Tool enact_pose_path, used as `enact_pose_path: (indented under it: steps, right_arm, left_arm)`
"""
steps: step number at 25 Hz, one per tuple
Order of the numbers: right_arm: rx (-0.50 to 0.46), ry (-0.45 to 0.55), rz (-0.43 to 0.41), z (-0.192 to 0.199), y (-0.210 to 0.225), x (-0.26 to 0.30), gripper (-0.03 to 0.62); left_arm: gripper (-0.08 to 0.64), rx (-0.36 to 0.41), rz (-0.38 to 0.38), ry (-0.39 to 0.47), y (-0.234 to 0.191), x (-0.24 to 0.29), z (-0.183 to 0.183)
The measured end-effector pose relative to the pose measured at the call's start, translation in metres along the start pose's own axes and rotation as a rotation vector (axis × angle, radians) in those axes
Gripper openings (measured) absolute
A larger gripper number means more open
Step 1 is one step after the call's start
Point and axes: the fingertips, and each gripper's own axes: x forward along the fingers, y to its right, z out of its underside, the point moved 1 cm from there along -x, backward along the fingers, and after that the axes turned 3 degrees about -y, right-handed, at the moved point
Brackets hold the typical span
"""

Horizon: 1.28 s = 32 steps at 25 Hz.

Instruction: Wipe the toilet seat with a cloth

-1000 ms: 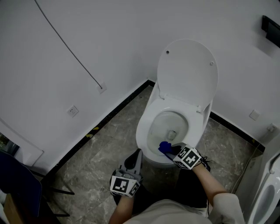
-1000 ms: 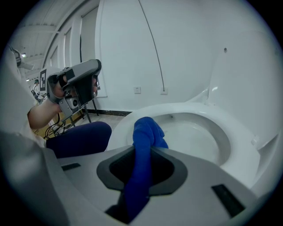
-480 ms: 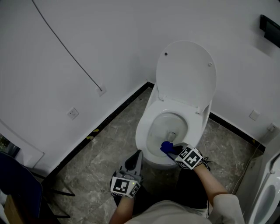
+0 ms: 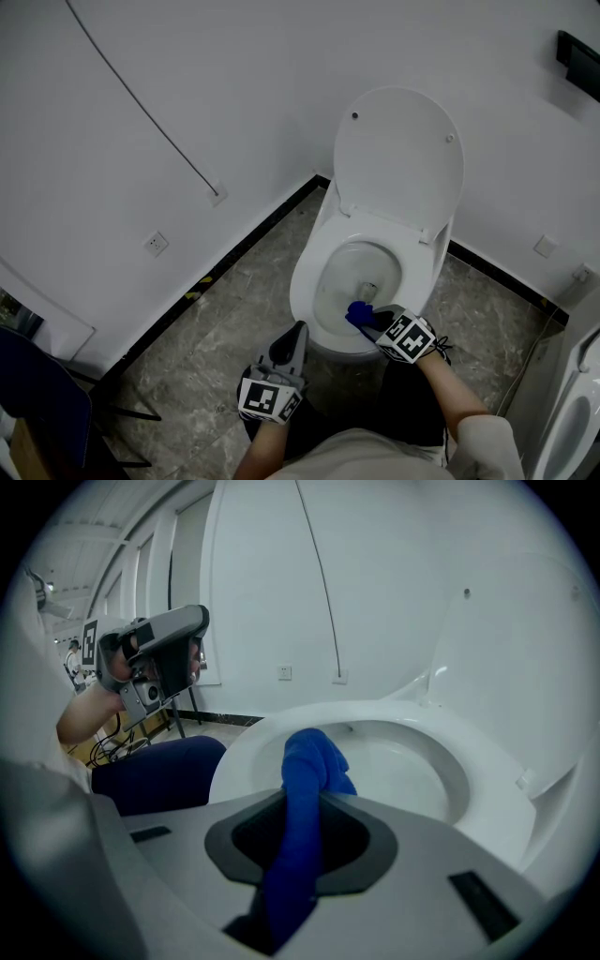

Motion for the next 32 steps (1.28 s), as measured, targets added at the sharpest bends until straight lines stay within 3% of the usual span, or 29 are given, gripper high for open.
enact_pose_path:
  steps: [32]
  right_arm:
    - [0.084, 0.0, 0.053, 0.014, 0.046, -0.011, 0.064]
  left_arm:
    - [0.008, 0.005, 0.013, 0.007, 0.006, 0.001, -0.002]
